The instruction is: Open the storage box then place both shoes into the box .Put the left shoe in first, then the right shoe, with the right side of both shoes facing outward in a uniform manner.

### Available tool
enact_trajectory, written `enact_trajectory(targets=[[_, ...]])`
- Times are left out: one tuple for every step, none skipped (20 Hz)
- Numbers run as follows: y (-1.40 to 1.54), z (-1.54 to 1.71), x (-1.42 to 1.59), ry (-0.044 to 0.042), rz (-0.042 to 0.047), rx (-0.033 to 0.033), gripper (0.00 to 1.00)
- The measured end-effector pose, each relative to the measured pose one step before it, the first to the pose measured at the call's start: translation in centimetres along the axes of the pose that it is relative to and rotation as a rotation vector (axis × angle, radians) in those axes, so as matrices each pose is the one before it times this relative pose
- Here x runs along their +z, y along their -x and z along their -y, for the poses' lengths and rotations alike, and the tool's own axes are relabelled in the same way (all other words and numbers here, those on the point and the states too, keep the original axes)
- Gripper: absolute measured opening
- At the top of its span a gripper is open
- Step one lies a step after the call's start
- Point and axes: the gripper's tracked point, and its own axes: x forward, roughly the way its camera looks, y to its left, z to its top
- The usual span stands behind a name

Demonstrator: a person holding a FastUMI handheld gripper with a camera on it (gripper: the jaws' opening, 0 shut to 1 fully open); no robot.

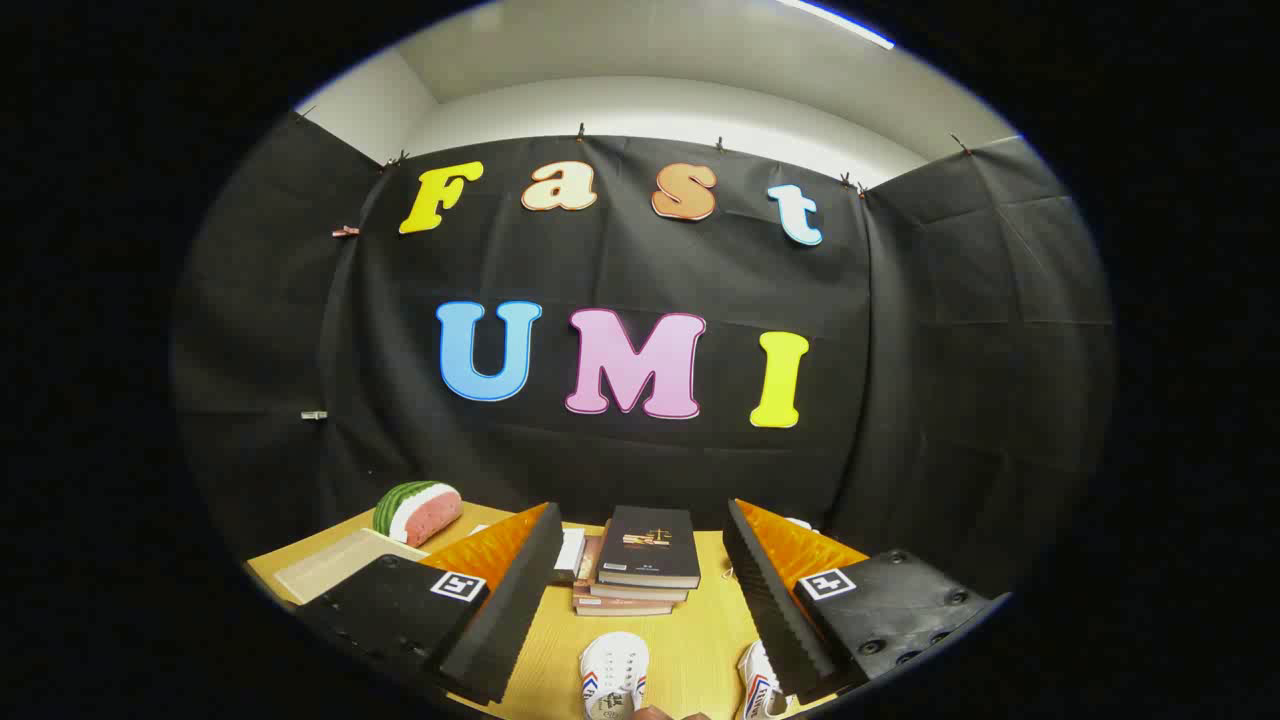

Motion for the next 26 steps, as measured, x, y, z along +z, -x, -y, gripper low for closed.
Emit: enact_trajectory(targets=[[-0.076, 0.002, 0.215, 0.00237, 0.00486, 0.00077, 0.97], [-0.037, 0.004, 0.112, 0.00311, 0.00401, -0.00034, 0.97], [0.059, -0.019, 0.164, 0.00195, 0.00550, -0.00069, 0.97], [0.072, 0.042, 0.207, -0.00122, 0.00634, -0.00405, 0.97], [0.106, 0.035, 0.104, -0.00392, 0.00577, -0.00328, 0.97], [0.127, 0.021, -0.041, -0.00288, 0.00183, -0.00328, 0.97], [0.066, -0.005, -0.236, -0.00170, -0.00436, -0.00085, 0.97], [0.075, 0.007, -0.205, -0.00032, -0.00657, 0.00139, 0.97], [0.026, 0.027, -0.214, 0.00001, -0.00406, 0.00052, 0.97], [0.007, 0.050, -0.057, 0.00082, -0.00311, -0.00030, 0.97], [0.042, 0.086, -0.097, -0.00050, -0.00260, 0.00060, 0.97], [-0.018, 0.015, 0.023, 0.00008, -0.00294, 0.00195, 0.97], [0.077, -0.041, 0.067, 0.00107, 0.00268, -0.00165, 0.97], [0.029, 0.102, 0.223, -0.00008, 0.00473, -0.00371, 0.97], [0.018, -0.041, -0.022, -0.00004, 0.00019, 0.00019, 0.97], [0.000, -0.118, -0.060, 0.00099, -0.00166, 0.00169, 0.97], [0.075, 0.013, 0.037, 0.00239, 0.00294, -0.00052, 0.97], [0.070, 0.090, 0.097, 0.00150, 0.00524, -0.00277, 0.97], [-0.011, 0.030, -0.045, -0.00144, 0.00066, 0.00145, 0.97], [0.095, -0.108, -0.164, -0.00260, -0.00538, 0.00427, 0.97], [0.054, -0.061, -0.316, -0.00045, -0.00672, 0.00265, 0.97], [-0.001, 0.021, -0.303, 0.00075, -0.00903, 0.00019, 0.97], [-0.078, -0.028, -0.310, -0.00243, -0.00939, 0.00314, 0.97], [-0.019, -0.221, -0.279, -0.00411, -0.00974, 0.00509, 0.97], [-0.067, -0.309, -0.434, -0.00460, -0.01065, 0.00622, 0.97], [-0.035, -0.341, -0.303, -0.00388, -0.01162, 0.00799, 0.97]])
